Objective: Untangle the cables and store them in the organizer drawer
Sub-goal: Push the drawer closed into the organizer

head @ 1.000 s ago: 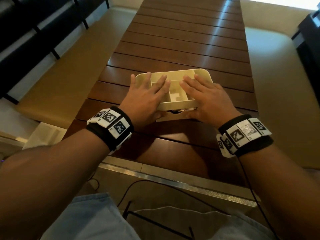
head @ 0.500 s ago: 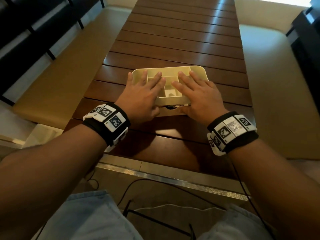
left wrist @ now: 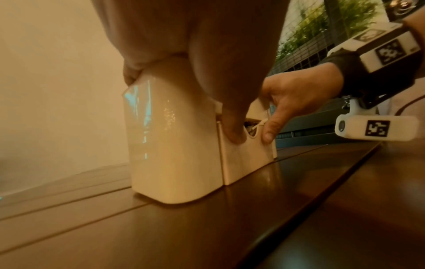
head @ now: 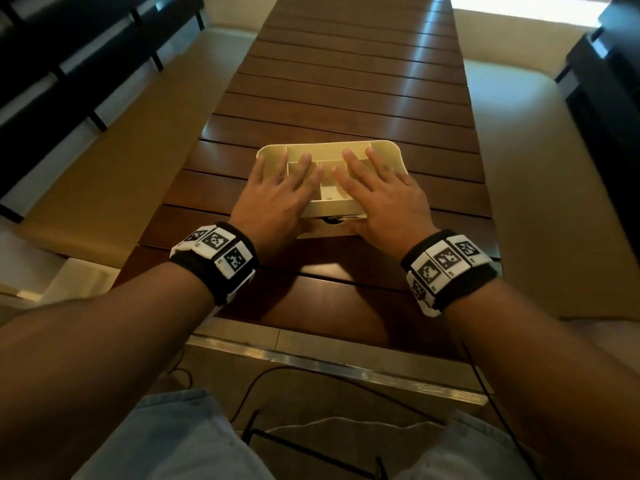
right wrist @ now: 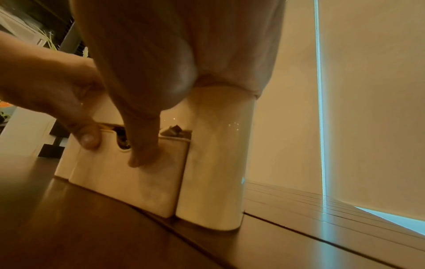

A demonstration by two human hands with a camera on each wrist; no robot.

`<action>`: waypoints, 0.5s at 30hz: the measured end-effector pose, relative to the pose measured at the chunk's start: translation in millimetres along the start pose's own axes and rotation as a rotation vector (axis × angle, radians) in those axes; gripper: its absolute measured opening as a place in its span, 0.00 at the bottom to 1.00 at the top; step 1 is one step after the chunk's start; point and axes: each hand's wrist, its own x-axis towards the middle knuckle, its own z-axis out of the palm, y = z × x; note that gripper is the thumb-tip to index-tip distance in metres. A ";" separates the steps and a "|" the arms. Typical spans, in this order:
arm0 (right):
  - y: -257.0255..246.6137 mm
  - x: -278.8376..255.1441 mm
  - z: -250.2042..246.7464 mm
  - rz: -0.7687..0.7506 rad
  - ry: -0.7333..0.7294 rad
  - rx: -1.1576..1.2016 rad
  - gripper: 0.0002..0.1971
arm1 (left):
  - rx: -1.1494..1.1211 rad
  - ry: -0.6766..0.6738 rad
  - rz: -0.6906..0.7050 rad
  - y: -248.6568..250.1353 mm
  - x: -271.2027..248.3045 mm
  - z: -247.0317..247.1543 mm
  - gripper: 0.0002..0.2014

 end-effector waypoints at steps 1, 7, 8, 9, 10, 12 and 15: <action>-0.8 1.1 0.4 -0.001 0.003 -0.004 0.42 | -0.012 0.005 0.006 -1.6 0.2 0.1 0.45; -6.7 3.9 -2.9 0.045 -0.013 0.017 0.33 | -0.056 -0.022 0.011 -1.7 4.9 -4.1 0.44; -7.2 4.6 -3.8 0.045 -0.021 0.021 0.33 | -0.056 -0.043 0.001 -2.2 5.4 -5.0 0.44; -7.3 5.5 -3.9 0.044 -0.032 0.024 0.33 | -0.061 -0.068 -0.006 -3.0 6.0 -7.3 0.45; -7.3 5.8 -4.2 0.043 -0.041 0.026 0.33 | -0.074 -0.089 -0.013 -2.9 5.8 -11.1 0.44; -6.8 7.0 -3.8 0.047 -0.045 0.028 0.32 | -0.154 -0.095 -0.042 -0.8 -0.4 -21.8 0.43; -4.5 11.8 0.3 0.090 -0.049 0.039 0.32 | -0.437 0.047 -0.217 3.7 -32.8 -39.4 0.39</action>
